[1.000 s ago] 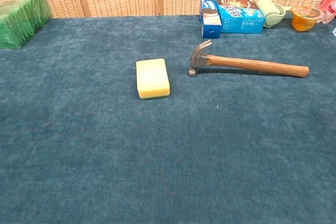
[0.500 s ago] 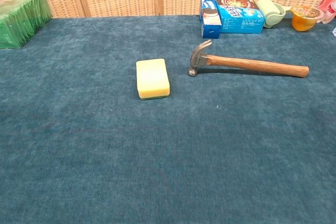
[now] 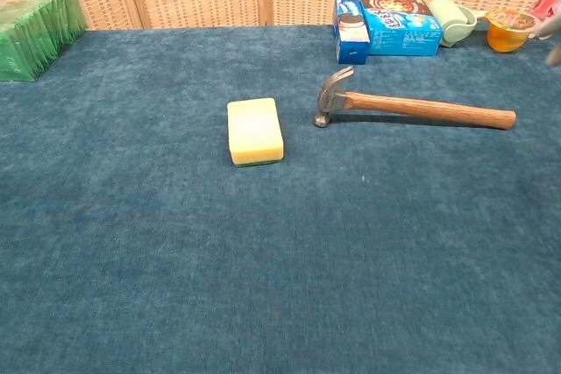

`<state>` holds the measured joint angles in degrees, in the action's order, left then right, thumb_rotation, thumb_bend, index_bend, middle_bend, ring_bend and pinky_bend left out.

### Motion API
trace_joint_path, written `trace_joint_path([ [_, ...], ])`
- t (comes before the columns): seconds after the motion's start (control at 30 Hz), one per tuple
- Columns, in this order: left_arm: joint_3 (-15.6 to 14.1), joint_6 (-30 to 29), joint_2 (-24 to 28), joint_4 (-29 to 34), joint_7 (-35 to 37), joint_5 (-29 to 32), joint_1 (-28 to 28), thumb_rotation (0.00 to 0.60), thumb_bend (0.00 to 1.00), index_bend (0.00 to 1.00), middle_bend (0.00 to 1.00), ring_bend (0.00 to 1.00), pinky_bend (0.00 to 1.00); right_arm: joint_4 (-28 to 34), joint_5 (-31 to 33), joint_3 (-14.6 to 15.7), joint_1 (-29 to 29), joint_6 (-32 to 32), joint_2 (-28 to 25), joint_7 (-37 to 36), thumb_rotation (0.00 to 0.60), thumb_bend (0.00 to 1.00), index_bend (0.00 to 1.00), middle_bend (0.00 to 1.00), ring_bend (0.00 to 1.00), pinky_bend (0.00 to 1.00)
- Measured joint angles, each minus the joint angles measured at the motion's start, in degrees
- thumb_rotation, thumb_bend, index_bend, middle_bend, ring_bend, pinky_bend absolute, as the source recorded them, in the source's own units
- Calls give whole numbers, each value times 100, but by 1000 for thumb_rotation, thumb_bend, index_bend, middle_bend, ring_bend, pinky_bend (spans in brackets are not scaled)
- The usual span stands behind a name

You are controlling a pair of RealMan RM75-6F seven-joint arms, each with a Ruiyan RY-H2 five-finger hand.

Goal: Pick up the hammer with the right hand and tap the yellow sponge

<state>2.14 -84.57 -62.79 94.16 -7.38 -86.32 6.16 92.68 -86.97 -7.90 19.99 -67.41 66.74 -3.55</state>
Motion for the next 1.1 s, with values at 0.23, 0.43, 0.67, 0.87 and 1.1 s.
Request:
trace_joint_path([
  [0.23, 21, 70, -1, -38, 15, 56, 34, 600, 211, 465, 380, 225, 227, -119, 615, -309, 575, 670, 372, 268, 600, 343, 150, 256, 287, 354],
  [0.43, 40, 158, -13, -88, 49, 123, 73, 600, 211, 465, 380, 225, 227, -344, 1162, -493, 1004, 1137, 743, 764, 600, 344, 144, 238, 263, 338],
  [0.67, 46, 273, -7, -154, 96, 233, 101, 600, 210, 465, 379, 225, 226, -742, 1865, -640, 1502, 1591, 1165, 1343, 600, 343, 140, 235, 253, 334],
  [0.87, 37, 377, -6, -214, 179, 293, 129, 600, 211, 465, 380, 225, 227, -1213, 2418, -703, 1821, 1886, 1526, 1654, 600, 343, 140, 235, 254, 334],
  [1.1, 25, 427, 3, -293, 274, 348, 128, 600, 211, 465, 380, 226, 227, -1791, 2860, -715, 2181, 2185, 1961, 1838, 600, 344, 170, 264, 273, 353],
])
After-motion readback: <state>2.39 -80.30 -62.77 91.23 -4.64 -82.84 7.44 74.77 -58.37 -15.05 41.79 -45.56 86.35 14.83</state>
